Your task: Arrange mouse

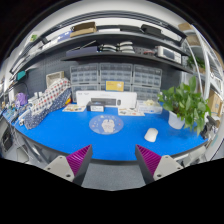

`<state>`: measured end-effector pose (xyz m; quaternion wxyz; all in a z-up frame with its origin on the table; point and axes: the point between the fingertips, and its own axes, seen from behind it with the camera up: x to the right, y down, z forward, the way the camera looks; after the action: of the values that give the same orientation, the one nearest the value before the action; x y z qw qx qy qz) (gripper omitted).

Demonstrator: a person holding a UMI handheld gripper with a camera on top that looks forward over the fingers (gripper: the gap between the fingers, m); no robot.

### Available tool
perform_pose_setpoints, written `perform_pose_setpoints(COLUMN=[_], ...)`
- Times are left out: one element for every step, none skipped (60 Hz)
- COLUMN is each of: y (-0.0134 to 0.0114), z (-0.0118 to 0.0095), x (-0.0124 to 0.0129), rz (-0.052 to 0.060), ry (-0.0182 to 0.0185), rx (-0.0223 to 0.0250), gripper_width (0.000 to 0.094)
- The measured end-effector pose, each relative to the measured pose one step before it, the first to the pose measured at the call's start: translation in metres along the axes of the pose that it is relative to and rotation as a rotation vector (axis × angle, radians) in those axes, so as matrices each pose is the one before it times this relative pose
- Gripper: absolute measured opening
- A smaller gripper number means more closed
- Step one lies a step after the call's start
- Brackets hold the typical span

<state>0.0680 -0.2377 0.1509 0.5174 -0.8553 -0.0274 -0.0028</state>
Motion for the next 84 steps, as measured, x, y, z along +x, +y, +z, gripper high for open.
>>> perform_pose_setpoints(y=[0.00429,0.00474,0.00607,0.00492,0.00508,0.00482,0.00544,0.00518,-0.00329,0.01308,0.00466,0.00454,0.00404,0.00375,0.00347,0.00288,0.00217,0.00153,0.00080,0.00010,0.00017,-0.00046,-0.00049,-0.00083,-0.00073,-0.00150,-0.00179,-0.00238,-0.00273,-0.00298,-0.00270,-0.00287,-0.00312,-0.00328,-0.00339,-0.00345,-0.00335,-0.00311,-0.00300,-0.00273,-0.00288,-0.00274,-0.00250,-0.00271,-0.00227,-0.00226,-0.00249,-0.00207,-0.00255,-0.00257,-0.00223,-0.00171,-0.00168,-0.00187,-0.00213,-0.00273,-0.00301,-0.00207,-0.00226,-0.00169,-0.00182,-0.00169,-0.00223,-0.00520,-0.00234,-0.00212,-0.00207,-0.00204,-0.00200,-0.00155,-0.00146,-0.00133,-0.00125,-0.00121,-0.00088,-0.00052,-0.00068,-0.00065,-0.00055,-0.00055,-0.00073,-0.00047,-0.00037,-0.00062], z=[-0.00007,0.00076,0.00231,0.00173,0.00183,0.00182,0.00213,0.00230,-0.00714,0.01185,0.00285,0.00307,0.00308,0.00291,0.00319,0.00272,0.00331,0.00339,0.00343,0.00354,0.00409,0.00417,0.00433,0.00463,0.00479,0.00481,0.00502,0.00503,0.00548,0.00548,0.00572,0.00550,0.00572,0.00573,0.00599,0.00584,0.00610,0.00608,0.00582,0.00614,0.00602,0.00581,0.00588,0.00573,0.00546,0.00549,0.00504,0.00468,0.00483,0.00462,0.00441,0.00447,0.00403,0.00378,0.00372,0.00327,0.00356,0.00541,0.00346,0.00338,0.00338,0.00326,0.00322,0.00422,0.00332,0.00320,0.00330,0.00327,0.00280,0.00238,0.00287,0.00284,0.00292,0.00308,0.00253,0.00242,0.00210,0.00208,0.00182,0.00183,0.00175,0.00162,0.00154,0.00286], x=[0.00128,0.00201,0.00205,0.00335,0.00382,0.00548,0.00511,0.00546,0.00144,0.00986,0.00718,0.00702,0.00680,0.00654,0.00635,0.00713,0.00677,0.00671,0.00605,0.00616,0.00646,0.00618,0.00650,0.00568,0.00504,0.00464,0.00396,0.00357,0.00330,0.00269,0.00226,0.00215,0.00223,0.00207,0.00171,0.00179,0.00153,0.00114,0.00077,0.00068,0.00097,0.00123,0.00122,0.00102,0.00055,0.00043,0.00025,0.00037,0.00047,0.00043,0.00030,-0.00013,-0.00063,-0.00090,-0.00105,-0.00157,-0.00167,-0.00237,-0.00088,0.00123,-0.00117,-0.00081,-0.00191,0.00014,-0.00175,-0.00176,-0.00137,-0.00127,-0.00134,-0.00098,-0.00110,-0.00098,-0.00107,-0.00112,-0.00082,-0.00082,0.00022,-0.00128,-0.00076,-0.00077,-0.00078,-0.00015,-0.00012,0.00035], rz=[0.0035,0.0034,0.0037,0.0028,0.0030,0.0014,0.0016,0.0007,0.0008,0.0000,-0.0002,-0.0004,0.0003,0.0007,0.0023,0.0033,0.0043,0.0049,0.0047,0.0045,0.0032,0.0024,0.0014,0.0012,0.0018,0.0017,0.0025,0.0025,0.0014,0.0007,0.0000,-0.0004,-0.0003,-0.0002,0.0004,0.0008,0.0006,0.0002,-0.0010,-0.0012,-0.0012,-0.0013,-0.0007,-0.0002,0.0003,0.0005,0.0005,-0.0003,-0.0009,-0.0022,-0.0028,-0.0035,-0.0030,-0.0023,-0.0010,0.0002,0.0002,0.0013,-0.0005,-0.0028,-0.0048,-0.0050,-0.0048,-0.0058,-0.0024,-0.0015,-0.0012,-0.0008,-0.0011,-0.0013,-0.0023,-0.0024,-0.0033,-0.0034,-0.0041,-0.0037,-0.0032,-0.0017,-0.0022,-0.0029,-0.0030,-0.0025,-0.0025,-0.0033], ry=[0.00177,0.00134,0.00082,0.00100,0.00217,0.00288,0.00334,0.00396,0.00602,0.00492,0.00671,0.00664,0.00618,0.00601,0.00585,0.00631,0.00673,0.00605,0.00518,0.00551,0.00531,0.00548,0.00543,0.00472,0.00357,0.00227,0.00151,0.00103,0.00001,-0.00116,-0.00192,-0.00188,-0.00201,-0.00169,-0.00146,-0.00185,-0.00247,-0.00343,-0.00476,-0.00506,-0.00416,-0.00375,-0.00391,-0.00429,-0.00537,-0.00542,-0.00572,-0.00524,-0.00479,-0.00430,-0.00397,-0.00505,-0.00640,-0.00777,-0.00858,-0.00901,-0.00945,-0.00953,-0.00649,0.00316,-0.00596,-0.00365,-0.00736,-0.01018,-0.00565,-0.00601,-0.00615,-0.00558,-0.00517,-0.00439,-0.00409,-0.00380,-0.00394,-0.00350,-0.00294,-0.00204,-0.00230,-0.00024,-0.00007,0.00008,0.00015,0.00152,0.00218,0.00140], rx=[-0.01029,-0.00780,-0.00495,-0.00659,-0.00661,-0.00777,-0.00699,-0.00679,-0.00950,-0.00033,-0.00515,-0.00578,-0.00675,-0.00759,-0.00907,-0.00928,-0.00705,-0.00529,-0.00405,-0.00315,-0.00258,-0.00331,-0.00453,-0.00440,-0.00429,-0.00359,-0.00271,-0.00169,-0.00128,-0.00132,-0.00122,-0.00187,-0.00174,-0.00098,0.00011,-0.00077,-0.00108,-0.00225,-0.00262,-0.00286,-0.00411,-0.00443,-0.00492,-0.00484,-0.00558,-0.00529,-0.00494,-0.00462,-0.00336,-0.00339,-0.00418,-0.00536,-0.00660,-0.00635,-0.00497,-0.00292,-0.00102,0.00202,-0.00403,-0.00538,-0.00477,-0.00520,-0.00413,-0.00371,-0.00048,-0.00029,-0.00036,-0.00027,-0.00061,-0.00293,-0.00193,-0.00155,-0.00171,-0.00215,-0.00256,-0.00279,-0.00477,-0.00192,-0.00178,-0.00120,0.00012,-0.00058,-0.00065,-0.00052], gripper_width=[0.0877,0.0873,0.0872,0.0873,0.0872,0.0872,0.0872,0.0875,0.0874,0.0874,0.0876,0.0876,0.0876,0.0873,0.0873,0.0873,0.0871,0.0872,0.0871,0.0868,0.0866,0.0865,0.0866,0.0863,0.0860,0.0860,0.0853,0.0856,0.0855,0.0854,0.0854,0.0854,0.0854,0.0853,0.0853,0.0855,0.0855,0.0856,0.0855,0.0855,0.0855,0.0856,0.0856,0.0856,0.0856,0.0855,0.0856,0.0858,0.0858,0.0855,0.0856,0.0854,0.0850,0.0847,0.0851,0.0848,0.0848,0.0846,0.0853,0.0859,0.0855,0.0852,0.0846,0.0846,0.0841,0.0838,0.0838,0.0838,0.0835,0.0837,0.0836,0.0836,0.0835,0.0836,0.0839,0.0838,0.0838,0.0840,0.0839,0.0839,0.0834,0.0834,0.0826,0.0818])
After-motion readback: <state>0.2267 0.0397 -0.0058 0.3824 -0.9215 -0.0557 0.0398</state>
